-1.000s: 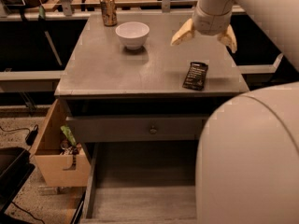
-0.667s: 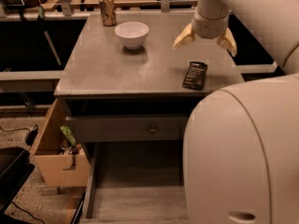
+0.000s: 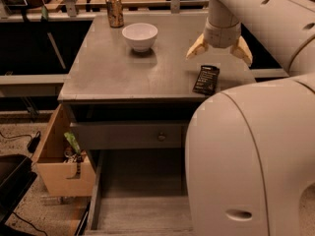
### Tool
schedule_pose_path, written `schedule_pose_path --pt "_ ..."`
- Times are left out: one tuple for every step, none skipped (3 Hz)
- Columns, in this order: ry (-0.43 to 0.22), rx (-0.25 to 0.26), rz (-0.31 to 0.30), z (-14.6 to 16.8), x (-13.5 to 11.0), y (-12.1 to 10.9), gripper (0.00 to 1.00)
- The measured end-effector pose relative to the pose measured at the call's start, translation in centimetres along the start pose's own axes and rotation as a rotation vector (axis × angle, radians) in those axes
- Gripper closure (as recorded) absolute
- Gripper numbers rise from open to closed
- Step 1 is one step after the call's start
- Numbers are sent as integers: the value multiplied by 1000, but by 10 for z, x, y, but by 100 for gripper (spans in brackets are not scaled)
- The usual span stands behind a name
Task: Place rxbar chocolate into middle drawer
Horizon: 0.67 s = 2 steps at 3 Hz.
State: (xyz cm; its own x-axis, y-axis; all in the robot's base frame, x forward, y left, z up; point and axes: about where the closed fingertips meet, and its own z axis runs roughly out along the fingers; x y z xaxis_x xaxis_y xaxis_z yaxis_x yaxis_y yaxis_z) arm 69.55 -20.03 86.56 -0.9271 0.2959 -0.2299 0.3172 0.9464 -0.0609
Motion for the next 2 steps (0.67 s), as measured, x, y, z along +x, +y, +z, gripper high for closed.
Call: schedule_pose_path --pt "27 18 -40 5 18 -4 0" --pt "74 15 -92 16 40 -7 0"
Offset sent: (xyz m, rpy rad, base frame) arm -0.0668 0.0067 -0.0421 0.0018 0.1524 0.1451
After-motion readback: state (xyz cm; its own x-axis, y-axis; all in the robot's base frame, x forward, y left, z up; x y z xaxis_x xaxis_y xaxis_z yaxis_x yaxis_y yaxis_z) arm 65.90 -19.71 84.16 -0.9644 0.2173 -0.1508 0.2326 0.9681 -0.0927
